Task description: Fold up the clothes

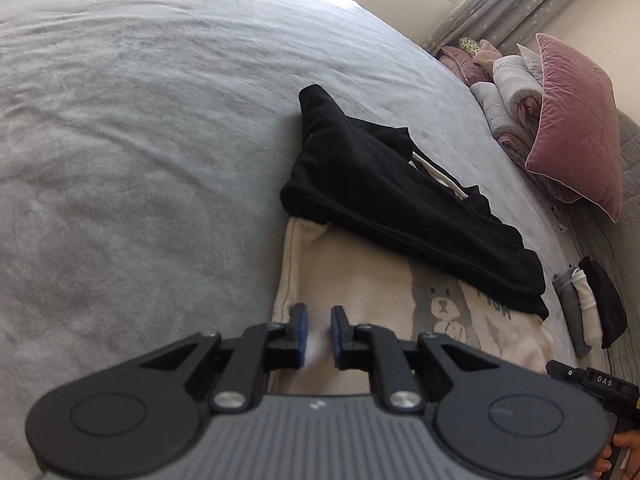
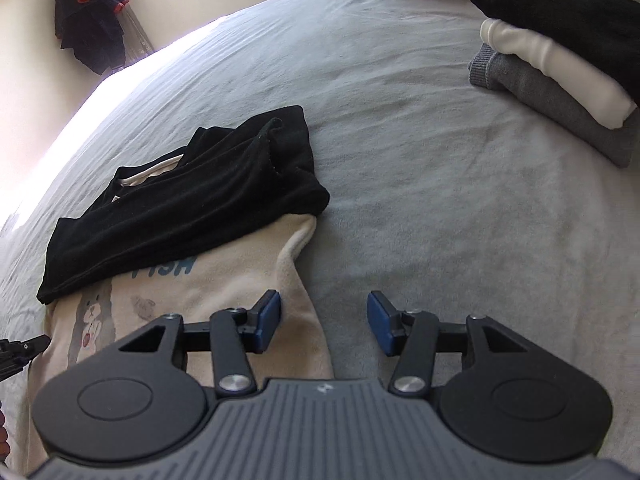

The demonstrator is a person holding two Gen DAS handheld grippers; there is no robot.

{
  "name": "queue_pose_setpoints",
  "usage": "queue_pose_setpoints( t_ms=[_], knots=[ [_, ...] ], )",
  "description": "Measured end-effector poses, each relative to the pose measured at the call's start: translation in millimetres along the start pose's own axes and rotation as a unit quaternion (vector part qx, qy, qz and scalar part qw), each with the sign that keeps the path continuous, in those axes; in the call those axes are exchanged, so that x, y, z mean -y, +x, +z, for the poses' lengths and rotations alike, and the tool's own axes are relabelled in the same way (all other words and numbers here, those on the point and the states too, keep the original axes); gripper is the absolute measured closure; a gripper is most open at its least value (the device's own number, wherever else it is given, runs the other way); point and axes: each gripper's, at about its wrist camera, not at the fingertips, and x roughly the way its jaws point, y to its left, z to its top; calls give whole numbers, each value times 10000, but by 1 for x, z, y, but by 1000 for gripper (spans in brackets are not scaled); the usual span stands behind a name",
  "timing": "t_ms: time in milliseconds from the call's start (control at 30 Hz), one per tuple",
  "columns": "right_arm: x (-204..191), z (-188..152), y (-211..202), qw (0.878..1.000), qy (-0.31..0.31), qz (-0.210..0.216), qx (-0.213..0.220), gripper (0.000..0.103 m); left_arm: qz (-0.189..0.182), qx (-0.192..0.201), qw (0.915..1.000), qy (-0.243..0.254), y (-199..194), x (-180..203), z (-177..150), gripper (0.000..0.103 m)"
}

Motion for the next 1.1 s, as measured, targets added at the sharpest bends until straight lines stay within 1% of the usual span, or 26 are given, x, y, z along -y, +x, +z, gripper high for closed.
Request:
queue_pose_setpoints(
  t_ms=[100, 233, 300, 367, 433, 467, 500, 600, 667, 700, 733, 767, 833, 867, 900, 933, 967, 1033, 1100],
  knots=[
    [4, -15, -13, 9992, -56, 73, -382, 51, -160, -295, 9993, -168, -17, -6, -18, 90],
    [6, -33, -30, 9953, -160, 186, -937, 51, -238, -803, 9964, -114, -34, -8, -49, 90],
    [11, -42, -37, 9935, -98, 350, -1076, 51, -324, -875, 9956, -53, -47, -10, -68, 90],
    [18, -53, -45, 9914, 7, 546, -1192, 54, -480, -868, 9948, -243, -56, -16, -81, 90],
    [28, -63, -52, 9894, 139, 730, -1243, 61, -723, -904, 9917, -555, -64, -27, -93, 90],
    [34, -68, -55, 9880, 233, 855, -1262, 62, -859, -1068, 9873, -805, -65, -33, -100, 90],
    [39, -73, -58, 9865, 328, 971, -1274, 64, -993, -1089, 9846, -937, -66, -39, -106, 90],
    [58, -87, -65, 9790, 809, 1402, -1242, 69, -1317, -960, 9775, -1341, -69, -53, -118, 91],
    [67, -95, -67, 9743, 1067, 1608, -1160, 77, -1471, -955, 9713, -1607, -68, -59, -123, 92],
    [70, -98, -68, 9726, 1143, 1655, -1166, 88, -1566, -1006, 9670, -1738, -67, -59, -125, 93],
    [71, -97, -71, 9704, 1208, 1739, -1157, 92, -1617, -1075, 9643, -1799, -68, -57, -126, 100],
    [72, -97, -75, 9682, 1273, 1824, -1149, 92, -1664, -1144, 9617, -1854, -70, -55, -126, 103],
    [73, -95, -82, 9632, 1398, 2006, -1121, 93, -1891, -960, 9576, -1952, -84, -48, -122, 103],
    [73, -91, -91, 9601, 1427, 2172, -1035, 93, -2006, -860, 9552, -2000, -92, -45, -120, 103],
    [71, -86, -100, 9588, 1401, 2290, -932, 93, -2231, -718, 9500, -2065, -102, -44, -118, 103],
    [68, -80, -109, 9576, 1366, 2397, -832, 93, -2381, -608, 9467, -2085, -110, -42, -116, 103],
    [65, -76, -117, 9588, 1273, 2427, -756, 93, -2382, -528, 9487, -2009, -117, -39, -114, 103],
    [59, -69, -128, 9634, 1076, 2353, -698, 93, -2358, -371, 9535, -1842, -131, -32, -111, 103],
    [55, -69, -129, 9694, 858, 2195, -693, 93, -1902, -353, 9675, -1629, -131, -31, -114, 103]
  ],
)
